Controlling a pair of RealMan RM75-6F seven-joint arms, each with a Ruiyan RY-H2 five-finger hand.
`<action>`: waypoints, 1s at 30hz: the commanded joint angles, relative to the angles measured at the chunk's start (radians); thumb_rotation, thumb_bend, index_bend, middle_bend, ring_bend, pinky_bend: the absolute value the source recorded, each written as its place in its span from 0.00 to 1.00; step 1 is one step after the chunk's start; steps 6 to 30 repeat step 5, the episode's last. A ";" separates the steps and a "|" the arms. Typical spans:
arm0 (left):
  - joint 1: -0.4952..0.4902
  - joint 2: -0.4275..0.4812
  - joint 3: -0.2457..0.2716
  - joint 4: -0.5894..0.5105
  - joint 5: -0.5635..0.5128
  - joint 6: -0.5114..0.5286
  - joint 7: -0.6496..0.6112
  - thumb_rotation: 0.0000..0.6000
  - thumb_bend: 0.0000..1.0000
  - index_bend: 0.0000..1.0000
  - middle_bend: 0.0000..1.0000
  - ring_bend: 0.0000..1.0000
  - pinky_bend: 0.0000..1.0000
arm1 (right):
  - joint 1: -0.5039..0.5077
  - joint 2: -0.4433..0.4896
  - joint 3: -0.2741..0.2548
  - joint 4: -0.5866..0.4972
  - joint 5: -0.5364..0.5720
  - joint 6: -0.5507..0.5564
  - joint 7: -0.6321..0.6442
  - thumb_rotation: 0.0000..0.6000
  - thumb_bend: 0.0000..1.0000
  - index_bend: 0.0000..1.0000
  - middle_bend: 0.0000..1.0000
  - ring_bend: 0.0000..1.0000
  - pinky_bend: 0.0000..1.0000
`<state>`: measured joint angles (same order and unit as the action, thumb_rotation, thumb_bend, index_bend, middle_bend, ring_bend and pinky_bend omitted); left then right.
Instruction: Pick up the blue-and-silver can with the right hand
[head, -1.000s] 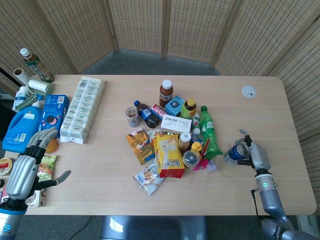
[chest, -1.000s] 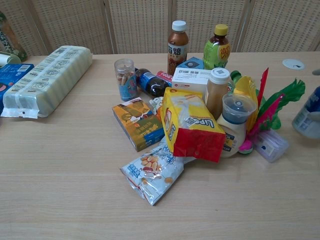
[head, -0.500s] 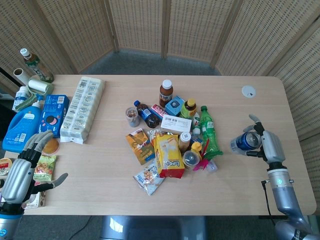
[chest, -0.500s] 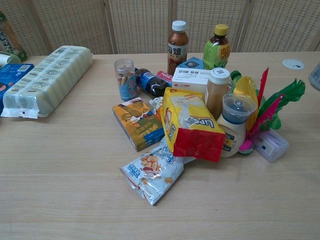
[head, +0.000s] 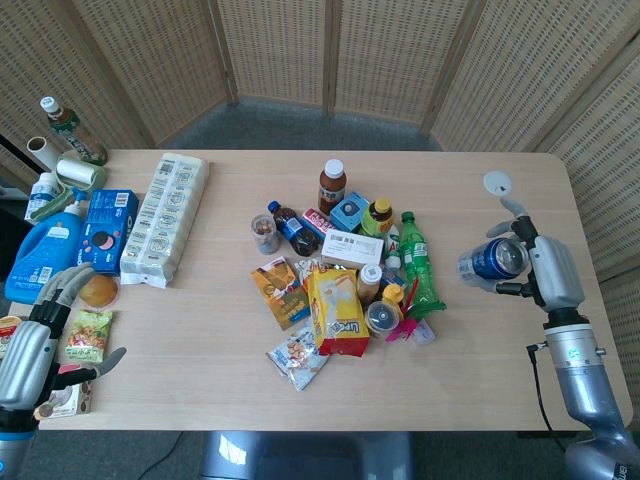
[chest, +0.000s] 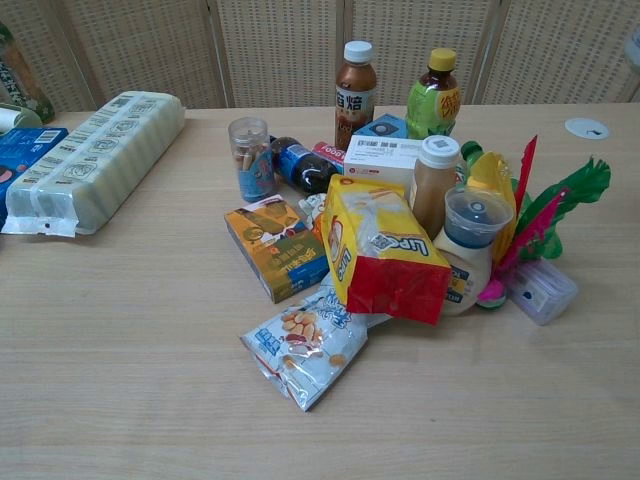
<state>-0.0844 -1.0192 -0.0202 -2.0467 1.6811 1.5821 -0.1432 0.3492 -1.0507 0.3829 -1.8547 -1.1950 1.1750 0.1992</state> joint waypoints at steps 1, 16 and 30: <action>-0.002 -0.006 -0.001 0.007 -0.002 -0.002 -0.007 1.00 0.23 0.07 0.07 0.02 0.00 | 0.006 0.019 0.007 -0.021 0.011 0.005 -0.012 1.00 0.00 0.00 0.41 0.73 0.67; -0.005 -0.011 -0.002 0.012 -0.003 -0.007 -0.008 1.00 0.23 0.07 0.07 0.02 0.00 | 0.009 0.030 0.007 -0.037 0.021 0.012 -0.020 1.00 0.00 0.00 0.41 0.73 0.67; -0.005 -0.011 -0.002 0.012 -0.003 -0.007 -0.008 1.00 0.23 0.07 0.07 0.02 0.00 | 0.009 0.030 0.007 -0.037 0.021 0.012 -0.020 1.00 0.00 0.00 0.41 0.73 0.67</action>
